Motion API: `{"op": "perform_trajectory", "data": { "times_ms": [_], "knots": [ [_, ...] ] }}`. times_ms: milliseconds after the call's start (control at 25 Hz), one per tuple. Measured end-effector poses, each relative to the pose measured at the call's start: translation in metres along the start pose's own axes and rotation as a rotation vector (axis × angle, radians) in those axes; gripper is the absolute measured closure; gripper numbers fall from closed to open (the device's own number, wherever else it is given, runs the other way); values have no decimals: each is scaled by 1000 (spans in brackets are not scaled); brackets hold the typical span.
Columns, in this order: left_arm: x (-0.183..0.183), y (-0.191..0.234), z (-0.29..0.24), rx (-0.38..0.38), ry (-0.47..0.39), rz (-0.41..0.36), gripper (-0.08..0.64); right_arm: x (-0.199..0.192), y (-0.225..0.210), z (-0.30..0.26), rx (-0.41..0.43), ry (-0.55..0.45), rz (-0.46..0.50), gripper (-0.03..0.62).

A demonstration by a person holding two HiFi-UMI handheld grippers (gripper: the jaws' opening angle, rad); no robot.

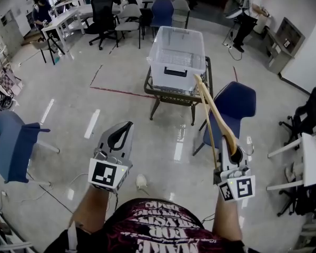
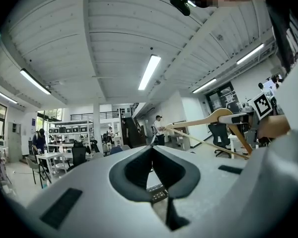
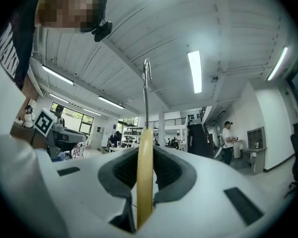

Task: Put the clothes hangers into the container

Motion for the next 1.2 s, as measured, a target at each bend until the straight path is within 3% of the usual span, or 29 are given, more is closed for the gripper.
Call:
{"op": "perform_trajectory", "data": {
  "times_ms": [360,720,1200],
  "knots": [
    [-17,52,-51,-36,-5,36,554,-6,8,-73,-7,11,38,534],
    [-27,115,-68,-65,-21,47,554,0,45,-137,-10,-4,44,534],
    [-43,162,-73,-114,-21,47,554,-3,85,-166,-45,-28,31,534]
  ]
}}
Point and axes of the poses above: the fingertips, and each gripper's own axes: z backward along the fingers, y to its left, x out of its top, the point moved 2 cm from there along z, backward along the fingers, and after that the axes turned 15 degrees about -x, right-handed, at the moved point
